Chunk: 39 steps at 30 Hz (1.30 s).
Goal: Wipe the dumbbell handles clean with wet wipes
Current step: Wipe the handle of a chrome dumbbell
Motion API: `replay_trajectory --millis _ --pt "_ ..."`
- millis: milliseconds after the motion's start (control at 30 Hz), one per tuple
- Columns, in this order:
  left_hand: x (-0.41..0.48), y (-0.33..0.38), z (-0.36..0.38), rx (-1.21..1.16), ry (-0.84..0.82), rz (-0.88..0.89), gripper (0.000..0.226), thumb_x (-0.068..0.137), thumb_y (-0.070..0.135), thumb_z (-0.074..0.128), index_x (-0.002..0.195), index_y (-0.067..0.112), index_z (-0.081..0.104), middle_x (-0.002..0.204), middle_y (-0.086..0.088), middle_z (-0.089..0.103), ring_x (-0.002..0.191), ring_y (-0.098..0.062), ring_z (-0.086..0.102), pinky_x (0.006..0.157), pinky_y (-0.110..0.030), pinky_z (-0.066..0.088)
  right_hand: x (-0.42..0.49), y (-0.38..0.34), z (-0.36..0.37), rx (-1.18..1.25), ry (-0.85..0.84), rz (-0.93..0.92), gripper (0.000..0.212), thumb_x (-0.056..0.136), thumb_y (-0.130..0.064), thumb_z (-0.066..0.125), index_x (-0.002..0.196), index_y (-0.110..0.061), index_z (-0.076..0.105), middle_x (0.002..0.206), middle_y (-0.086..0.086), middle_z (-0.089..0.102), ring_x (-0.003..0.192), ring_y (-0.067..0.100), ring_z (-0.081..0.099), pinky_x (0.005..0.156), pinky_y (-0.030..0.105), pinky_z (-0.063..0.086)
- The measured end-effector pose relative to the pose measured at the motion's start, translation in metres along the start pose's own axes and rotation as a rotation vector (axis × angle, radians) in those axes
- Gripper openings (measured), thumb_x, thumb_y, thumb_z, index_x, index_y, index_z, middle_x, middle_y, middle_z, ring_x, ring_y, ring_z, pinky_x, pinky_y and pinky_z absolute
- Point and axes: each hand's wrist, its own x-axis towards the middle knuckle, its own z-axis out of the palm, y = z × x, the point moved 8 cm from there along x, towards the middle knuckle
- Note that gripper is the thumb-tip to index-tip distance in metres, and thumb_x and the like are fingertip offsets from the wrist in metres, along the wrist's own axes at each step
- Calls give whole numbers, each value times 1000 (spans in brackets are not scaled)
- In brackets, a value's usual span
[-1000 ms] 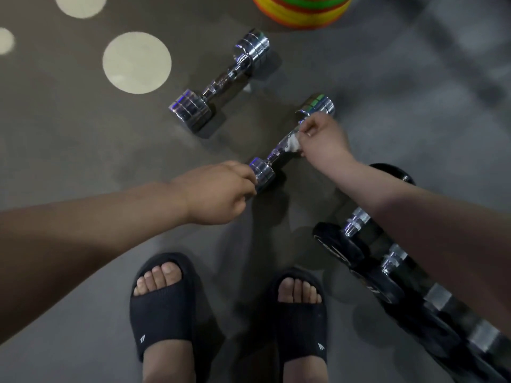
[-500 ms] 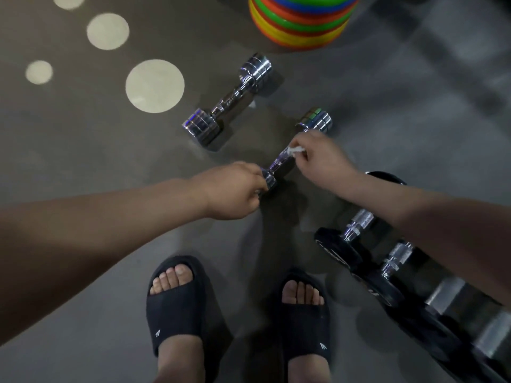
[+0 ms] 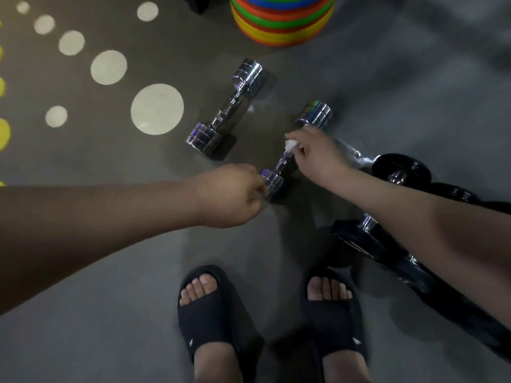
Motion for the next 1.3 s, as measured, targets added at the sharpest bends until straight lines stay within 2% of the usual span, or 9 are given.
replay_trajectory --millis 67,200,300,500,667,833,1000,1167,1300 --pt "13 -9 9 5 -26 -92 54 83 46 38 118 15 66 118 -10 61 112 -29 59 95 -37 47 0 2 -2 15 -4 16 29 92 -8 61 120 -11 66 121 11 63 108 26 61 91 24 42" --pt "48 -37 23 -96 148 -307 35 89 43 59 105 12 58 114 -11 57 110 -31 56 85 -32 45 1 8 -7 34 39 1 15 91 -11 64 104 -12 72 109 9 58 96 24 61 85 26 44" --pt "66 -52 41 -182 133 -465 64 84 59 67 119 7 55 124 -17 53 117 -34 53 80 -30 36 -3 12 -5 23 80 3 18 95 -15 61 107 -12 74 109 12 58 94 27 61 84 27 45" --pt "70 -70 81 -321 76 -659 107 75 77 63 145 3 33 146 -19 38 135 -35 39 105 -37 37 -6 15 -1 -31 92 -44 21 96 -15 61 114 -8 70 110 15 61 93 29 62 76 14 31" --pt "76 -62 99 -345 177 -624 102 74 79 61 140 8 30 141 -12 34 137 -32 30 111 -39 33 -12 23 -3 -3 171 0 19 94 -14 62 108 -8 73 105 15 63 90 28 64 81 21 42" --pt "75 -54 105 -379 234 -619 93 76 72 66 133 7 32 140 -15 36 134 -35 33 110 -43 35 -32 3 16 -43 -20 -325 17 94 -10 64 106 -4 74 98 16 64 89 28 65 84 29 51" --pt "70 -46 103 -375 324 -629 87 75 70 69 128 9 36 135 -11 40 130 -33 37 104 -46 40 -10 26 -6 -89 137 -117 22 96 -15 56 106 -4 74 102 18 62 91 34 65 81 40 54" --pt "70 -38 104 -348 347 -632 87 74 61 75 129 9 33 136 -12 38 129 -35 37 101 -47 40 -37 -7 28 -100 -131 -432 27 99 -20 51 101 -4 73 90 16 59 77 33 62 69 41 53" --pt "69 -35 103 -350 353 -640 88 75 65 72 130 9 33 135 -12 39 129 -34 38 100 -47 40 -8 24 0 -193 -10 -203 24 97 -23 48 102 -7 65 100 17 61 89 38 61 73 42 49"
